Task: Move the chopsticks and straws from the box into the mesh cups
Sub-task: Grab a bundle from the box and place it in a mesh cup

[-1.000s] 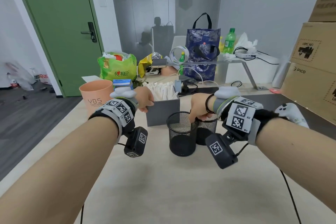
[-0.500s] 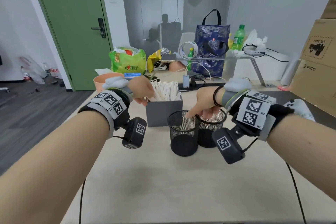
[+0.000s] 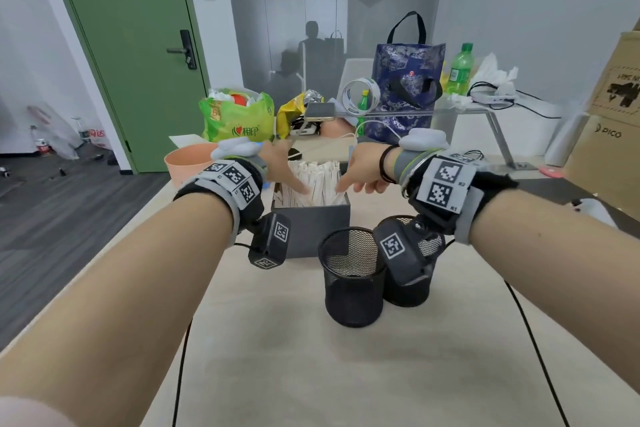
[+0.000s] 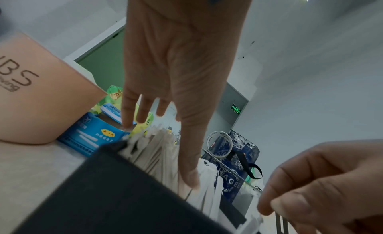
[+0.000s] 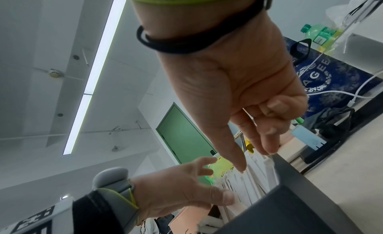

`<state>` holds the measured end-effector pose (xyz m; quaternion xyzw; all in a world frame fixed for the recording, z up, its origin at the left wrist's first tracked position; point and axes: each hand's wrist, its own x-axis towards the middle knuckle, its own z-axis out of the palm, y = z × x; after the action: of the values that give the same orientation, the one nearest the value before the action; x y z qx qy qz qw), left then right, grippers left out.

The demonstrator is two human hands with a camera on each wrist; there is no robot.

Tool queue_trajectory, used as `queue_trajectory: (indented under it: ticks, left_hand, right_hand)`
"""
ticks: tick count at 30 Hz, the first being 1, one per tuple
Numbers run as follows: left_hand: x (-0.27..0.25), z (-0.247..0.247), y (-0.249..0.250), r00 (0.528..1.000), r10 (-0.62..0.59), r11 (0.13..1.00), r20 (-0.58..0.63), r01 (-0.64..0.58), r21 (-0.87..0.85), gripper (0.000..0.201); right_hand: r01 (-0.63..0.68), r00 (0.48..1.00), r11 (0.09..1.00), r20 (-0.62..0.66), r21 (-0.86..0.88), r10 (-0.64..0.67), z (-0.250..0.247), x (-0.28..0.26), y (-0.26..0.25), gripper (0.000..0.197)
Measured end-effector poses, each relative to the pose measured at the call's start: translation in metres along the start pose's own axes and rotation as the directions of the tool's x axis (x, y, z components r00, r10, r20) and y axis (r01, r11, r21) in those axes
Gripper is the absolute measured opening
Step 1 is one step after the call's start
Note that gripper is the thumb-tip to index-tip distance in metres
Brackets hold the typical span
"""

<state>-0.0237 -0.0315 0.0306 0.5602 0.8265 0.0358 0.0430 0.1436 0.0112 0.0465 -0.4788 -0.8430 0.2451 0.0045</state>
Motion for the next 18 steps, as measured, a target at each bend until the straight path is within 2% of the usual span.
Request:
queue_trajectory:
  ticks: [3,4,8,10,12,16,18]
  left_hand:
    - [0.003,0.001,0.001,0.994,-0.002,1.0,0.113,0.001,0.008,0.101]
    - [0.002,0.001,0.003,0.993,0.017,1.0,0.118,-0.019,0.015,0.098]
    - [0.0,0.005,0.006,0.996,0.083,0.995,0.029,-0.085,0.053,0.098]
    - [0.001,0.004,0.007,0.994,0.106,0.994,0.02,-0.106,0.011,0.097]
    - [0.0,0.004,0.009,0.991,0.124,0.992,0.059,-0.124,0.003,0.099]
    - [-0.003,0.008,0.014,0.984,0.164,0.986,0.069,-0.165,0.006,0.092]
    - [-0.004,0.004,0.011,0.982,0.176,0.984,0.064,-0.176,-0.002,0.089]
  right_hand:
    - [0.003,1.0,1.0,0.007,0.004,-0.003,-0.001,0.007,-0.003,0.026]
    - [0.003,1.0,1.0,0.006,0.004,-0.003,-0.002,0.007,-0.005,0.023]
    - [0.004,1.0,1.0,0.013,0.026,-0.004,-0.002,0.007,-0.006,0.043]
    - [0.005,1.0,0.999,0.017,0.038,-0.006,-0.001,0.008,-0.005,0.044]
    - [0.009,1.0,0.999,0.016,0.047,-0.009,0.001,0.009,-0.003,0.042]
    - [0.008,1.0,0.997,0.024,0.072,-0.01,0.004,0.007,-0.004,0.032]
    - [0.0,1.0,0.995,0.026,0.096,-0.002,0.005,0.007,-0.005,0.04]
